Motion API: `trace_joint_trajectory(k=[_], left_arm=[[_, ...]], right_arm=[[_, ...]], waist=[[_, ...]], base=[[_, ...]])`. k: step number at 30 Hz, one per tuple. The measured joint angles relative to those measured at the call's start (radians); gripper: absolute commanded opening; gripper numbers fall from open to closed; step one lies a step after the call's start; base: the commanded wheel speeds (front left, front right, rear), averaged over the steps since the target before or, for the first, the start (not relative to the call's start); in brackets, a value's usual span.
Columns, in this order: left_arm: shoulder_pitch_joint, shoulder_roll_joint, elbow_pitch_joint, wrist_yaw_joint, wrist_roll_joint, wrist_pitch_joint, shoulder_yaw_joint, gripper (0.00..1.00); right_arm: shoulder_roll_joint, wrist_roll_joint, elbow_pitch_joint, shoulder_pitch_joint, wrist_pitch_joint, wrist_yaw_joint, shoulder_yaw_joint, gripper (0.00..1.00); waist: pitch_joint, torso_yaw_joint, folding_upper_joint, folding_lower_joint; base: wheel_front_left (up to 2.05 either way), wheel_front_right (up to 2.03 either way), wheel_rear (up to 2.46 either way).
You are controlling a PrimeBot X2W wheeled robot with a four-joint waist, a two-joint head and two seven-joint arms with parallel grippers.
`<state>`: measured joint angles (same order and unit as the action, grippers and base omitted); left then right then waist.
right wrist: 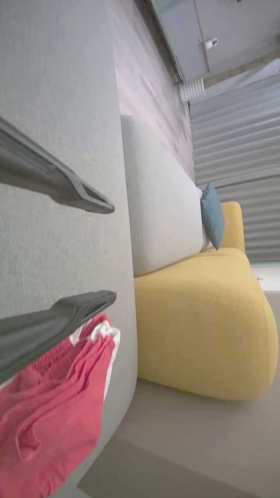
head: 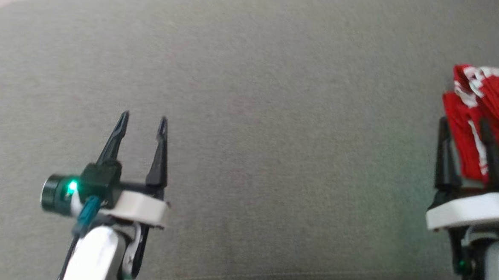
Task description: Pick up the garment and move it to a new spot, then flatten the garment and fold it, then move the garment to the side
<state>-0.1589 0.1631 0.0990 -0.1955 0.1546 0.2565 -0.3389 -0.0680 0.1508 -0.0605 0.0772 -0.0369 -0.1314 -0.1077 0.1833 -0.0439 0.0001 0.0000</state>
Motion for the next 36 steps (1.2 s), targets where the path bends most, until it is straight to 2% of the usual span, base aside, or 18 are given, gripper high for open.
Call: trace_joint_trajectory(k=[4,10,20,36], left_arm=[[0.049,0.018,-0.001,-0.007,0.025,0.0,0.022,1.0],[0.103,0.039,-0.006,-0.007,0.036,-0.001,0.03,1.0],[0.179,0.061,-0.006,-0.009,0.046,-0.035,0.026,1.0],[0.204,0.085,-0.029,-0.024,0.046,-0.058,0.01,1.0]], right_arm=[[0.01,0.012,0.0,-0.041,0.011,0.0,0.04,1.0],[0.022,0.017,-0.008,-0.123,0.012,0.0,0.046,1.0],[0.023,0.055,-0.045,-0.212,0.01,0.0,0.055,1.0],[0.023,0.058,-0.06,-0.235,0.0,0.0,0.063,1.0]], waist=[[-0.042,0.034,0.0,0.0],[-0.095,0.061,0.0,0.0],[-0.161,0.057,0.0,0.0],[-0.186,0.057,0.0,0.0]], base=[[0.0,0.0,0.0],[0.0,0.0,0.0],[0.0,0.0,0.0],[0.0,0.0,0.0]])
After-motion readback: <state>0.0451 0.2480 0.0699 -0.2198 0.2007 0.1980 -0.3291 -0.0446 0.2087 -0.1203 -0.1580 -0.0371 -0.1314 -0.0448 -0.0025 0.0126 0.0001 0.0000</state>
